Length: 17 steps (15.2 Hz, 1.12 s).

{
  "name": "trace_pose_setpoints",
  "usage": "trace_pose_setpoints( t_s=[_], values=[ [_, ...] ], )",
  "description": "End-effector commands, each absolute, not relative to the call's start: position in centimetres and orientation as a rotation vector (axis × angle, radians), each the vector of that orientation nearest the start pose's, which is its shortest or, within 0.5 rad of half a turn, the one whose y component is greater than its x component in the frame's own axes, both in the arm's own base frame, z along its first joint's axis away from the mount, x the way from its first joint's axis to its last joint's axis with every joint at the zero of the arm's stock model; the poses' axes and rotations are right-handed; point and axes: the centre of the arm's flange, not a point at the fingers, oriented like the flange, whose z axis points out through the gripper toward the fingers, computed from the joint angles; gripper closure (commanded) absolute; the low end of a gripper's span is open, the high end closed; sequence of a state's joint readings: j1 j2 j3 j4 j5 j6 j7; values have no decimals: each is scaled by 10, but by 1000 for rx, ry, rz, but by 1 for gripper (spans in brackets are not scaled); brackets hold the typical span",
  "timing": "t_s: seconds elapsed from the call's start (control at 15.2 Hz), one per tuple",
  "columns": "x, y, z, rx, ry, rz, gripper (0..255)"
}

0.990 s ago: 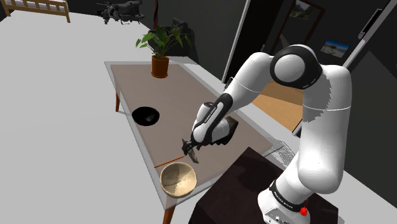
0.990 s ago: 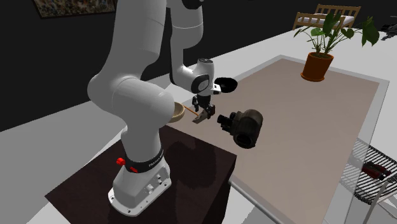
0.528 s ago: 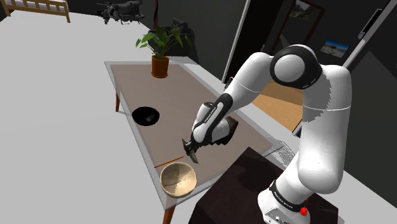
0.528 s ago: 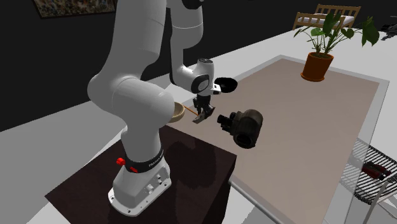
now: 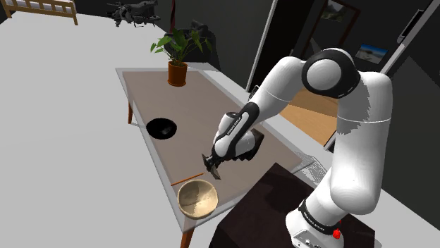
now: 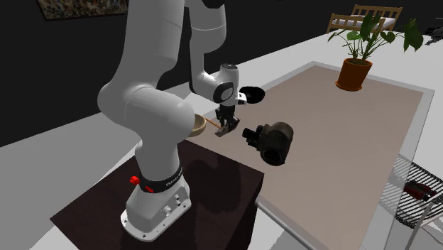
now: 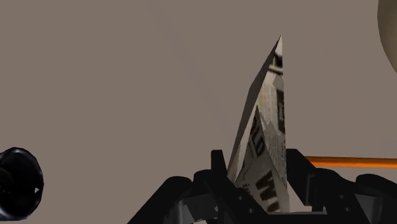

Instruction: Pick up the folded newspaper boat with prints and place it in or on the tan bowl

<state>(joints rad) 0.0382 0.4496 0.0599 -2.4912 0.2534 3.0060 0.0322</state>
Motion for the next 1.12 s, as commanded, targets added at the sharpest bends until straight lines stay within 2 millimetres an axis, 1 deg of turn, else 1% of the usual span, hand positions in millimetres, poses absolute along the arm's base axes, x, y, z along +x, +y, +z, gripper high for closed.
trace_pose_setpoints(
  t_s=[0.0, 1.06],
  values=[
    [462, 30, 130, -3054, 293, -89, 255],
    [462, 30, 214, -3054, 293, -89, 255]
  ],
)
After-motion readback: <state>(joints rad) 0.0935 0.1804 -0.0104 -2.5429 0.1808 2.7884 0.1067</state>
